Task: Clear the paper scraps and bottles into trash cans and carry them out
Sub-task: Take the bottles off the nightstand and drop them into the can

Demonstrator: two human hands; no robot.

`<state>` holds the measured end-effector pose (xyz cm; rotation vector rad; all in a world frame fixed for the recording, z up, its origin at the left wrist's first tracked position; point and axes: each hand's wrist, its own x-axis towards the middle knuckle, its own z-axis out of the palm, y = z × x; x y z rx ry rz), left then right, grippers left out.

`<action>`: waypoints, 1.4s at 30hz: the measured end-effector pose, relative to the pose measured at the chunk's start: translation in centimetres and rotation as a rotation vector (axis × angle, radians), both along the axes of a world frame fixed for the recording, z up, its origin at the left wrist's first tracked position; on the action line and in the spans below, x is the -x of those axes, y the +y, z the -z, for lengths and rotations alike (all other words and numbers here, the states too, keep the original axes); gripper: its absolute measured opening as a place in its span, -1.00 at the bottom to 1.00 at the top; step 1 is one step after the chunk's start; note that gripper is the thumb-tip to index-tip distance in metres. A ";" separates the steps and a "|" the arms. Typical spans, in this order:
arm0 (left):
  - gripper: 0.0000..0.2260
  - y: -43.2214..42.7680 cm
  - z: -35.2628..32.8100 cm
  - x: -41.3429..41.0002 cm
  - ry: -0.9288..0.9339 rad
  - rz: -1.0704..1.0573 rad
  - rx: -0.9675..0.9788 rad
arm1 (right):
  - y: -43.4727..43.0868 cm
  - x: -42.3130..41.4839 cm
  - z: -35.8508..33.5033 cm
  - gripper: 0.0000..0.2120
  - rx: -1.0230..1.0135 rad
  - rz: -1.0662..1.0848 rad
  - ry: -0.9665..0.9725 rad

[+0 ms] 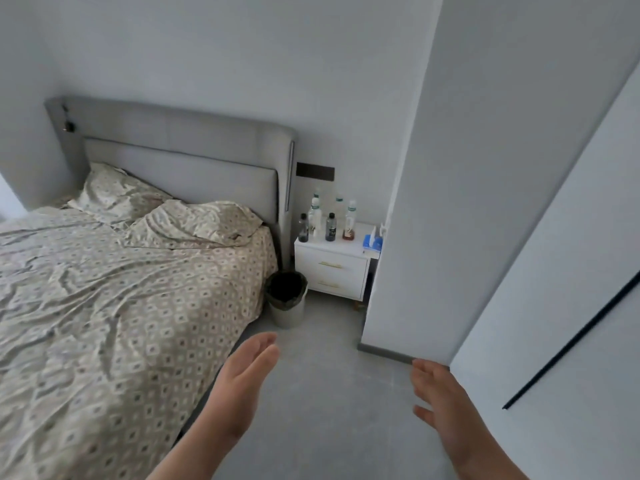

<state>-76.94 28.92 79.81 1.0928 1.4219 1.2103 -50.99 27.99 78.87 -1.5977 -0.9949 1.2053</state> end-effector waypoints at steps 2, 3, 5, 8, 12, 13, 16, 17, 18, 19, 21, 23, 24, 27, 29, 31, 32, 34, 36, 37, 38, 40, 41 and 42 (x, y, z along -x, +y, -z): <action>-0.50 3.0 0.6 0.3 -0.009 -0.020 0.001 | 3.3 0.4 0.8 -0.85 0.022 0.000 0.014; -0.50 4.7 0.8 0.3 -0.012 -0.025 0.005 | 5.1 0.7 1.2 -0.85 0.031 0.000 0.018; -0.50 8.3 1.1 0.1 -0.028 0.005 0.020 | 9.2 0.8 1.9 -0.87 0.041 0.018 0.026; -0.44 14.5 1.3 -0.2 -0.054 0.032 0.031 | 16.0 0.6 2.4 -0.88 0.029 0.031 0.023; -0.73 22.5 0.6 0.2 -0.038 0.028 0.010 | 25.3 0.8 1.8 -0.85 0.029 -0.009 0.031; -0.81 24.3 0.2 0.5 -0.040 0.018 0.010 | 27.4 1.0 1.4 -0.85 0.025 -0.023 0.033; -0.85 29.4 -0.9 1.9 -0.034 -0.010 -0.023 | 33.5 2.1 0.0 -0.83 -0.002 -0.086 0.009; -0.82 30.8 -1.1 2.6 -0.032 -0.020 -0.036 | 35.4 2.6 -0.5 -0.82 0.002 -0.112 0.002; -0.80 32.3 -1.3 3.3 -0.037 -0.040 -0.045 | 37.3 3.2 -0.9 -0.81 0.005 -0.133 -0.003; -0.83 33.9 -1.3 4.1 -0.046 -0.060 -0.038 | 39.1 3.9 -1.1 -0.79 0.010 -0.146 -0.010; -0.87 37.3 -1.2 6.1 -0.046 -0.086 -0.021 | 43.2 5.3 -1.4 -0.77 0.018 -0.152 -0.023; -0.74 40.9 -0.9 8.1 -0.027 -0.108 -0.002 | 47.3 6.9 -1.5 -0.79 0.019 -0.145 -0.022; -0.64 42.8 -0.7 9.2 -0.016 -0.118 -0.006 | 49.4 7.6 -1.2 -0.80 0.018 -0.142 -0.029; -0.66 49.3 -0.6 11.6 0.004 -0.111 0.014 | 55.1 9.8 -0.9 -0.79 0.042 -0.119 -0.051; -0.73 54.1 -0.7 12.7 0.006 -0.065 -0.001 | 58.9 10.9 -0.7 -0.78 0.060 -0.082 -0.074; -0.76 58.9 -0.3 13.3 -0.007 -0.035 -0.003 | 62.1 11.5 -0.6 -0.77 0.069 -0.055 -0.103; -0.83 61.1 -0.3 13.5 -0.019 -0.012 0.008 | 63.7 11.5 -0.4 -0.77 0.080 -0.035 -0.108; -0.86 65.2 -0.2 13.4 -0.028 0.039 0.018 | 66.4 11.5 -0.3 -0.76 0.107 -0.006 -0.110; -0.88 69.0 0.2 12.9 0.002 0.079 0.024 | 69.0 10.8 0.1 -0.72 0.161 0.022 -0.124; -0.89 70.8 0.6 12.6 0.018 0.097 0.040 | 70.4 10.3 0.5 -0.71 0.200 0.033 -0.132; -0.87 72.5 1.3 12.5 0.034 0.104 0.055 | 71.5 9.8 1.0 -0.69 0.218 0.043 -0.114; -0.87 75.9 2.3 12.0 0.088 0.111 0.069 | 73.7 8.5 2.4 -0.62 0.236 0.046 -0.114; -0.89 77.6 2.8 11.6 0.099 0.125 0.085 | 75.2 7.9 3.3 -0.53 0.255 0.035 -0.111; -0.89 79.4 3.4 11.2 0.098 0.137 0.113 | 77.0 7.1 4.2 -0.47 0.260 0.010 -0.098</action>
